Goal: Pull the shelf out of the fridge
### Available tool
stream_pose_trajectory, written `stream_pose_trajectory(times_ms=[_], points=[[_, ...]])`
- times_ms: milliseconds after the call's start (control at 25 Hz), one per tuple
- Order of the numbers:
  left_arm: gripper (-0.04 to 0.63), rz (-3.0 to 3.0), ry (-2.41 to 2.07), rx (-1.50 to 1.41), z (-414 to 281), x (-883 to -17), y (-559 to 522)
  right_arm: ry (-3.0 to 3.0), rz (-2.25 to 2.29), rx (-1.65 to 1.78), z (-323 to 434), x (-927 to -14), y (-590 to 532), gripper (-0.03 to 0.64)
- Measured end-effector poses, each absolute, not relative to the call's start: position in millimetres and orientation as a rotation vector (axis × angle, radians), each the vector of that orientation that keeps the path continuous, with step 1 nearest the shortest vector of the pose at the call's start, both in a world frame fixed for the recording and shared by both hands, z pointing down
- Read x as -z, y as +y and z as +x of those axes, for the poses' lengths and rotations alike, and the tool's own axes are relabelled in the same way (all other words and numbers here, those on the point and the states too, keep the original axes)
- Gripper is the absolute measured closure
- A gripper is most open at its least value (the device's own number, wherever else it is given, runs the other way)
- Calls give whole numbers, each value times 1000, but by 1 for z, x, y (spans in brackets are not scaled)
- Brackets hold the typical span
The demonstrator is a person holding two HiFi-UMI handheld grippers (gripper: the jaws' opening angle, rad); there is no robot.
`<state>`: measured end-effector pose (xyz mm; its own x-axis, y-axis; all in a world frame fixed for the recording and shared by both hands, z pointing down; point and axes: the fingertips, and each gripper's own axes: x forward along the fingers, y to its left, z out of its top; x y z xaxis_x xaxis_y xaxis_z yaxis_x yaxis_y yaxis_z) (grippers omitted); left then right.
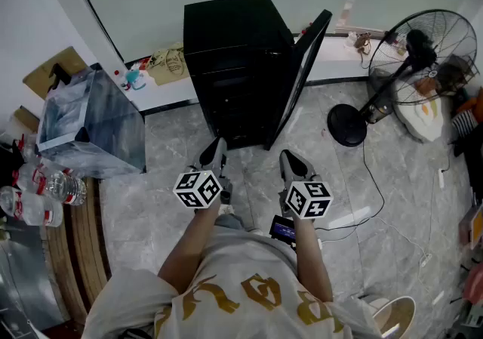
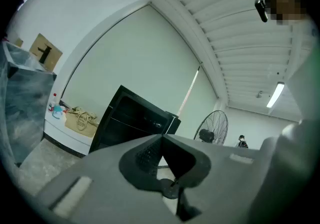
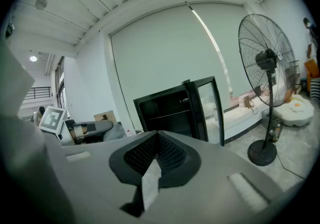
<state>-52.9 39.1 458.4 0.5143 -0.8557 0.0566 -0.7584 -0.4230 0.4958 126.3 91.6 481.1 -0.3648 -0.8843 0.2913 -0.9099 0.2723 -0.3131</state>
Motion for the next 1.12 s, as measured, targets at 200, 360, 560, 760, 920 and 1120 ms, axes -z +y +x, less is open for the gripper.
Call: stream_pose_trajectory(times_ms=[200, 360, 560, 760, 920, 1120], points=[[595, 2293, -1313, 332, -56, -450, 42, -2467, 1719, -670, 121, -480, 94, 594], [595, 2290, -1331, 317, -56, -452, 47, -2474, 1708, -663, 121, -480, 98, 594], [595, 2258, -1329, 365, -57, -451, 51, -2422, 1782, -608, 132, -476, 99, 592], [505, 2181, -1314, 419, -61, -461, 40, -2438, 1773, -605, 131, -476, 95, 537], [497, 2163, -1315, 425, -58, -465, 15, -2443, 1772, -612, 136, -478, 74, 526], [495, 2115, -1297, 459, -52, -472, -28, -2448, 1784, -624, 146, -475, 36, 529]])
